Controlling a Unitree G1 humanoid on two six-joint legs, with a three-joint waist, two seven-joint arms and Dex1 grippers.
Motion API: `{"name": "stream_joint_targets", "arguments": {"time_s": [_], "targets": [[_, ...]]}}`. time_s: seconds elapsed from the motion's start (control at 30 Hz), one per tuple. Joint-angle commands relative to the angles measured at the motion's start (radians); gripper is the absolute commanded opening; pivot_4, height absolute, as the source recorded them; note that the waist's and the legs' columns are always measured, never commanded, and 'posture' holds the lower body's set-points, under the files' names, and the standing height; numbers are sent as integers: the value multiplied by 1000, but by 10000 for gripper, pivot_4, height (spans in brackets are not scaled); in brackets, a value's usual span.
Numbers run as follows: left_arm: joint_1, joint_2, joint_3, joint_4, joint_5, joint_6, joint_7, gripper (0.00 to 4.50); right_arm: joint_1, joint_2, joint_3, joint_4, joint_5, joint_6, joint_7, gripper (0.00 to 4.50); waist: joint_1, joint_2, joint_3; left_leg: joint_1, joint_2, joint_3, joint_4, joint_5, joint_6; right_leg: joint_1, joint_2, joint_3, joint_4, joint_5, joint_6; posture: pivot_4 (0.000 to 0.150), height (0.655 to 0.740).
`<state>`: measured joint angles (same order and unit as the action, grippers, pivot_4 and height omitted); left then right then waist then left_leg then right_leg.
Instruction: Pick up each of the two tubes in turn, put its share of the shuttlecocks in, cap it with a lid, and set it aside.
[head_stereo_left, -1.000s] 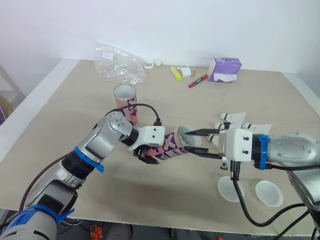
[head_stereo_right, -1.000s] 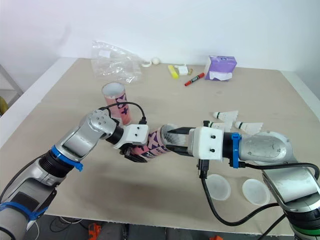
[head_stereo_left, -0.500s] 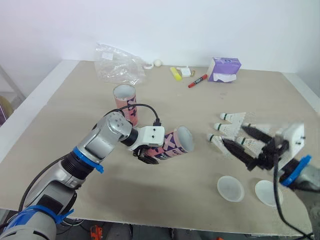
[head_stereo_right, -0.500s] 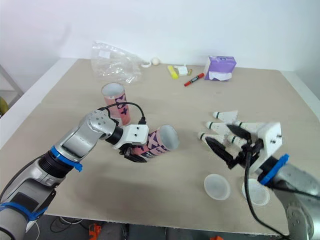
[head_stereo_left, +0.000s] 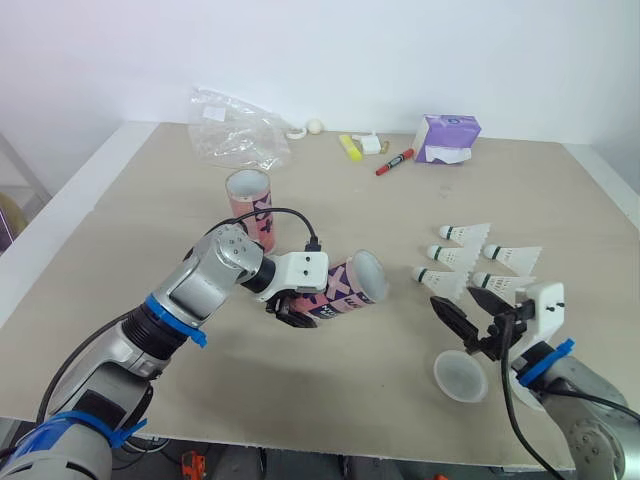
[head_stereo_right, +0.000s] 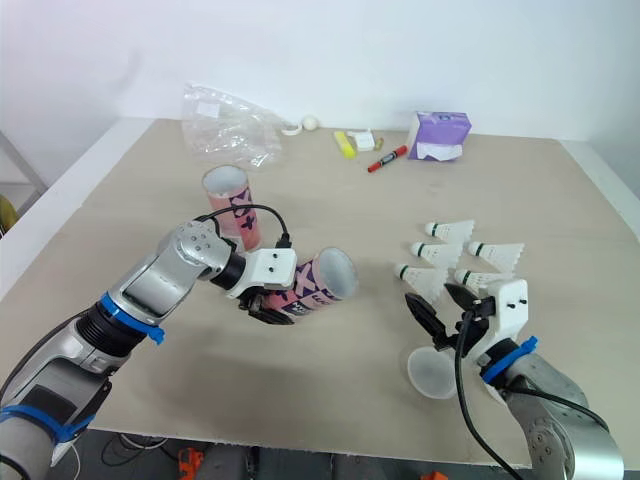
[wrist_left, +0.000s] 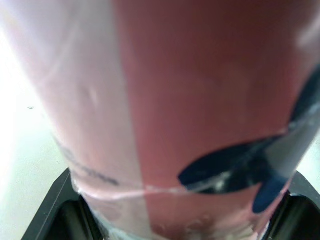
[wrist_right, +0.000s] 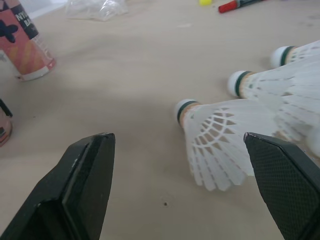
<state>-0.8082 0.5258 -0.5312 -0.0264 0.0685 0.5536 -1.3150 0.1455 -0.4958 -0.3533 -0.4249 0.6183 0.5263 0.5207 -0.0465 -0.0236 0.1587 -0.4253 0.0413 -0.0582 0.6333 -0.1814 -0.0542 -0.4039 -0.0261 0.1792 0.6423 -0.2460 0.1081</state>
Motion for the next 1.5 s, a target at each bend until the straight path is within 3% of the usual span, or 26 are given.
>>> {"name": "stream_joint_targets", "arguments": {"time_s": [0.03, 0.27, 0.3, 0.37, 0.57, 0.6, 0.83, 1.17, 1.33, 1.5], "targets": [[19, -5, -22, -1, 9, 14, 20, 30772, -39, -2, 29, 42, -27, -37, 22, 44074, 0, 0, 0, 0, 0, 0, 0, 0, 0, 0, 0, 0, 0, 0, 0, 1500, 7400], [23, -4, -22, -10, 8, 21, 26, 30772, -144, 16, 56, 152, -16, -29, 33, 44074, 0, 0, 0, 0, 0, 0, 0, 0, 0, 0, 0, 0, 0, 0, 0, 1500, 7400], [23, -4, -21, -11, 7, 23, 27, 30772, -161, 20, 61, 174, -22, -36, 34, 41840, 1, 0, 0, 0, 0, 0, 0, 0, 0, 0, 0, 0, 0, 0, 0, 1500, 7400], [26, -3, -22, -15, 7, 26, 29, 30772, -181, 27, 68, 202, -29, -45, 35, 35673, 0, 0, 0, 0, 0, 0, 0, 0, 0, 0, 0, 0, 0, 0, 0, 1500, 7400], [29, -1, -21, -25, 7, 34, 34, 30772, -197, 44, 79, 226, -33, -44, 32, 3913, 1, 0, 0, -2, 0, 0, -1, 0, 0, 2, 0, 0, 0, 0, 1, 1500, 7400], [29, -1, -21, -26, 7, 35, 34, 30772, -196, 46, 80, 228, -35, -45, 32, 708, 1, 0, 0, -2, 0, 0, -1, 0, 0, 2, 0, 0, 0, 0, 1, 1500, 7400], [33, 1, -23, -29, 5, 32, 32, 30772, -162, 12, 98, 146, -76, -75, 55, 708, 1, 0, 0, -2, 0, 0, -1, 0, 0, 2, 0, 0, 0, 0, 1, 1500, 7400], [20, -12, -27, -5, -4, 29, 27, 30772, -261, -352, 24, -227, -41, -206, 365, 708, 0, 3, 3, -2, -2, -1, -1, 0, 0, -1, -1, 0, 0, -2, 2, 1500, 7400], [9, -15, -30, 11, -5, 28, 19, 30772, -317, -402, 94, -271, -53, -235, 413, 708, 3, -4, 3, -2, -3, -2, -1, 0, -1, -1, -1, 0, -1, -3, 3, 1500, 7400], [3, -22, -30, 18, -3, 27, 20, 30772, -346, -432, 198, -259, -173, -293, 451, 708, 2, -4, 3, -3, -6, -2, 0, 0, -1, 0, -5, 0, -1, -3, 3, 1500, 7400]]}}
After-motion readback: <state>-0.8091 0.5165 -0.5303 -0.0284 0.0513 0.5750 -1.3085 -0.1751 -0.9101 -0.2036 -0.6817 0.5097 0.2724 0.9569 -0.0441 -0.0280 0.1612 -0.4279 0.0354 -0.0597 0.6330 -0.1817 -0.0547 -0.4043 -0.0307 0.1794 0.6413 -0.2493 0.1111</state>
